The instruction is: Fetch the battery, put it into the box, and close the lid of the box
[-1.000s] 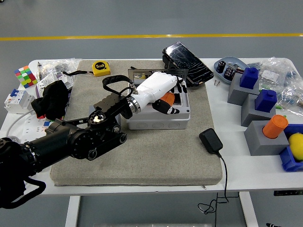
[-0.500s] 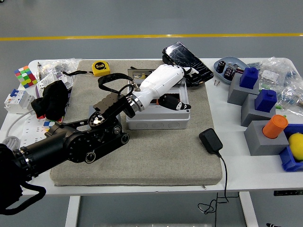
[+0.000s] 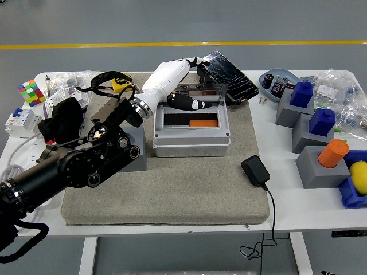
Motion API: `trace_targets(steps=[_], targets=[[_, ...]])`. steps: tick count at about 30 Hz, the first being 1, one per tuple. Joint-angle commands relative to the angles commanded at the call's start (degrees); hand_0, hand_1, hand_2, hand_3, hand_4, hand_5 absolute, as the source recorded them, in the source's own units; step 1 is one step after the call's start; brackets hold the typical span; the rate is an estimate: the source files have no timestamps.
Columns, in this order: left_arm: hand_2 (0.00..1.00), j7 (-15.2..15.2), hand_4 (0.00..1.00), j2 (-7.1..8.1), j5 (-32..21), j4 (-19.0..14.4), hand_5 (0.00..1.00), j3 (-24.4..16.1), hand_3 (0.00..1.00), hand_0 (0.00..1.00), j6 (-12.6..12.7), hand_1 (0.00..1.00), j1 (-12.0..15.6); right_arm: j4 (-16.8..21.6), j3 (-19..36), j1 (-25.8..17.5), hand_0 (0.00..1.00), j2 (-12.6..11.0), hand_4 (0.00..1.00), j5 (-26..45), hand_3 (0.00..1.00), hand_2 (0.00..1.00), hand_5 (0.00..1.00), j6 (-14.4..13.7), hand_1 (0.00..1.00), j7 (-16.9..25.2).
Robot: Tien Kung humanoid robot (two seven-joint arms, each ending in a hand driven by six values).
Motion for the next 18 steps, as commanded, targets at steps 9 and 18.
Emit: trace_targets(steps=[9, 18], targets=[[0.76, 3.83, 0.998, 4.07, -3.95, -9.9, 0.433, 2.19, 0.815, 0.581, -3.14, 0.74, 3.73, 0.23, 1.42, -0.89, 0.665, -0.36, 0.892, -1.02, 0.547, 0.673, 0.489, 0.04, 0.663, -0.11], [0.753, 7.83, 0.998, 7.1, -2.46, -17.51, 0.437, 3.19, 0.807, 0.567, -6.58, 0.734, 6.82, 0.12, 1.93, -1.16, 0.666, -0.3, 0.892, -1.16, 0.547, 0.673, 0.489, 0.05, 0.664, -0.07]])
